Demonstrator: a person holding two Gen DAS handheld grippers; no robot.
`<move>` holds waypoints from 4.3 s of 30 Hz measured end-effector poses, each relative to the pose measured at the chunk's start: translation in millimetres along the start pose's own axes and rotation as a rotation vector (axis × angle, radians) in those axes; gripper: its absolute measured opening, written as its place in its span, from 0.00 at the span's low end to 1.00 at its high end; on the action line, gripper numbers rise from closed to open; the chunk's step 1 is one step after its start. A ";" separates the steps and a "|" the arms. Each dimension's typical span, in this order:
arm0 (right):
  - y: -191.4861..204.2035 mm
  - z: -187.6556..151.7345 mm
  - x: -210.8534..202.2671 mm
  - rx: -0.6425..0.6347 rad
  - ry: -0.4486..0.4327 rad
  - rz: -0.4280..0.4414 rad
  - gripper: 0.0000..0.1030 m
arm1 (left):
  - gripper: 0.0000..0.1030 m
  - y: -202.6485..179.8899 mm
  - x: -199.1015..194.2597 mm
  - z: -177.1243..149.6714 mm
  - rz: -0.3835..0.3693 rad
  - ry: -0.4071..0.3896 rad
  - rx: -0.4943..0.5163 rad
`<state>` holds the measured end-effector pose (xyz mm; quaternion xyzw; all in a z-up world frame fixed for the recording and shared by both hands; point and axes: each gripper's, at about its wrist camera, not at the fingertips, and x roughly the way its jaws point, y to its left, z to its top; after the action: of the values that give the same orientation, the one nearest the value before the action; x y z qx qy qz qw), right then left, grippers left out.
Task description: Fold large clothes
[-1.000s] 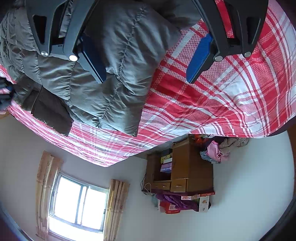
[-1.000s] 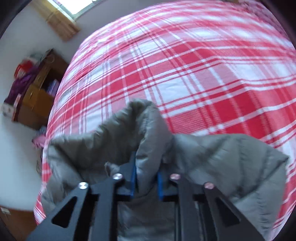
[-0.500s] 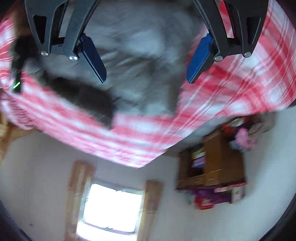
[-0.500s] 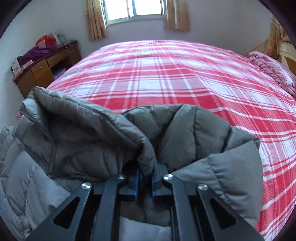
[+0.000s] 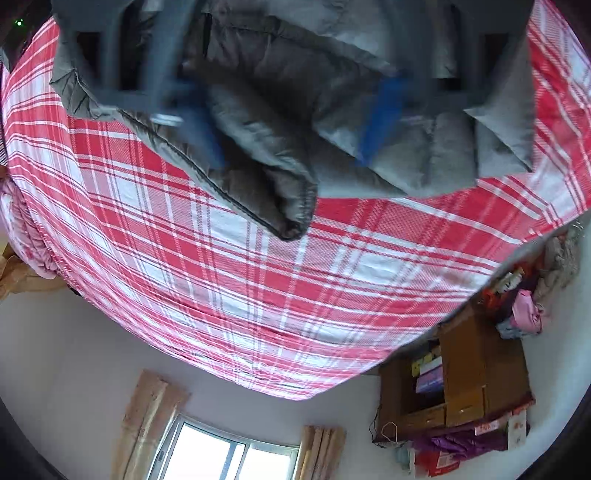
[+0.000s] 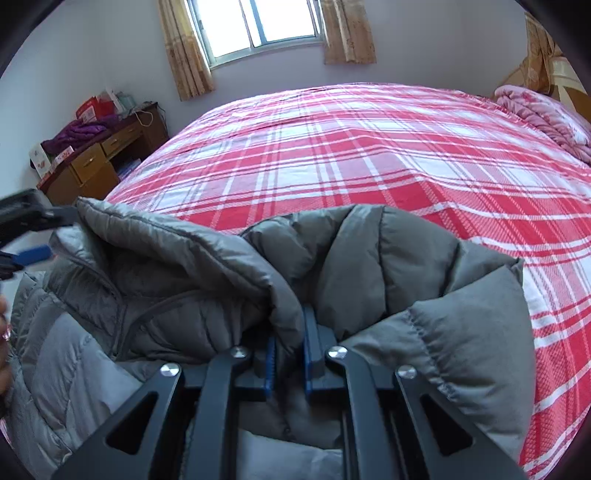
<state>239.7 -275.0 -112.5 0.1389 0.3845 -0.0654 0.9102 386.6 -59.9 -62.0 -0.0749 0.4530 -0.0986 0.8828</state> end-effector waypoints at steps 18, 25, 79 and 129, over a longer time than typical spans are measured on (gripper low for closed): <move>-11.1 -0.3 1.1 0.062 0.015 0.077 0.13 | 0.12 39.4 -5.2 -91.7 0.026 -0.096 -0.094; -50.9 9.6 -29.0 0.218 0.001 0.196 0.46 | 0.12 49.8 -6.7 -91.6 -0.043 -0.108 -0.148; 42.9 1.6 11.4 -0.117 0.053 -0.018 0.24 | 0.12 10.1 -112.1 -76.9 -0.151 -0.235 0.068; 10.9 22.8 -156.6 -0.035 -0.155 0.120 0.43 | 0.51 49.1 -205.1 -126.5 -0.080 -0.238 0.392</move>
<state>148.8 -269.6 17.3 0.1405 0.3052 -0.0145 0.9417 171.8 31.8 15.0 0.0689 0.3144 -0.2103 0.9232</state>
